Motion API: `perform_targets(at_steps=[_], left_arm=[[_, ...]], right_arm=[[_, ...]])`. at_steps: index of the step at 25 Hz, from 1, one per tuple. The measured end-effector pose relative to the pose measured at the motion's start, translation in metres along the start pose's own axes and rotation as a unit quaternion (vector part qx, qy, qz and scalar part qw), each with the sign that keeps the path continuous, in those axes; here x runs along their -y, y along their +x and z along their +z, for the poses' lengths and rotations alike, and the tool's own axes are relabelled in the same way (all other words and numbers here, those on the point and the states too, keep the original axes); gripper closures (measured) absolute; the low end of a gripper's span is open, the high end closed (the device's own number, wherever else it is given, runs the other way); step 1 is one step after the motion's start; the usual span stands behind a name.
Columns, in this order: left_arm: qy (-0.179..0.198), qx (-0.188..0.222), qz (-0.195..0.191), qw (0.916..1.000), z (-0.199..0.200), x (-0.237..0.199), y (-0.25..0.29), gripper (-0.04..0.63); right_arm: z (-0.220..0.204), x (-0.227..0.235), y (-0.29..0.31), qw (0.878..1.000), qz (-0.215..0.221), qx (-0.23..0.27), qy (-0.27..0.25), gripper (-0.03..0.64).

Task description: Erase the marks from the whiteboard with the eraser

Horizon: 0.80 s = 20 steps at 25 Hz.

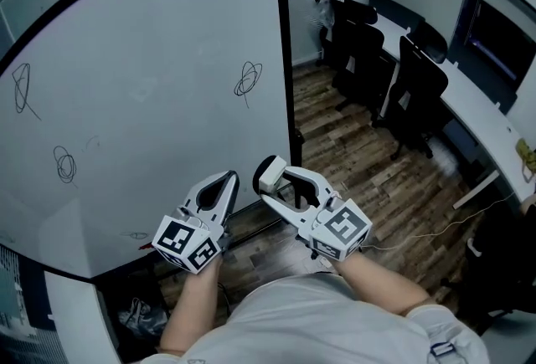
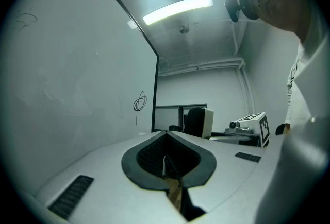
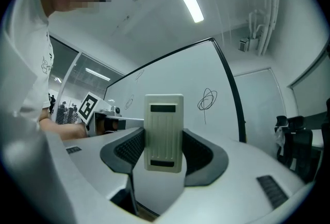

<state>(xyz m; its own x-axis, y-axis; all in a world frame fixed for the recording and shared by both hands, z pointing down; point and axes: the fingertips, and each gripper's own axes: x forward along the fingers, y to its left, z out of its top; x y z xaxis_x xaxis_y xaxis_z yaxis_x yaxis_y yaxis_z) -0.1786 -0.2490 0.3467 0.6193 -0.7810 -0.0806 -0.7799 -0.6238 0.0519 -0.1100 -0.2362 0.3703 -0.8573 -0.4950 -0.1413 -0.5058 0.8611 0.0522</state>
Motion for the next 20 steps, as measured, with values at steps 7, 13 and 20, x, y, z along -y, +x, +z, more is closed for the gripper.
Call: perform_targets(at_steps=[7,13,20], left_arm=[[0.018,0.004,0.027,0.9995,0.013,-0.01,0.034,0.589],[0.027,0.007,0.058,0.9979,0.02,-0.017,0.055,0.589],[0.045,0.031,0.102,0.9933,0.037,-0.009,0.055,0.589]], right_arm=[[0.029,0.042,0.008,0.998,0.032,0.017,-0.044,0.379],[0.044,0.081,0.01,0.994,0.052,0.012,-0.09,0.38],[0.055,0.106,0.024,0.984,0.086,-0.002,-0.154,0.38]])
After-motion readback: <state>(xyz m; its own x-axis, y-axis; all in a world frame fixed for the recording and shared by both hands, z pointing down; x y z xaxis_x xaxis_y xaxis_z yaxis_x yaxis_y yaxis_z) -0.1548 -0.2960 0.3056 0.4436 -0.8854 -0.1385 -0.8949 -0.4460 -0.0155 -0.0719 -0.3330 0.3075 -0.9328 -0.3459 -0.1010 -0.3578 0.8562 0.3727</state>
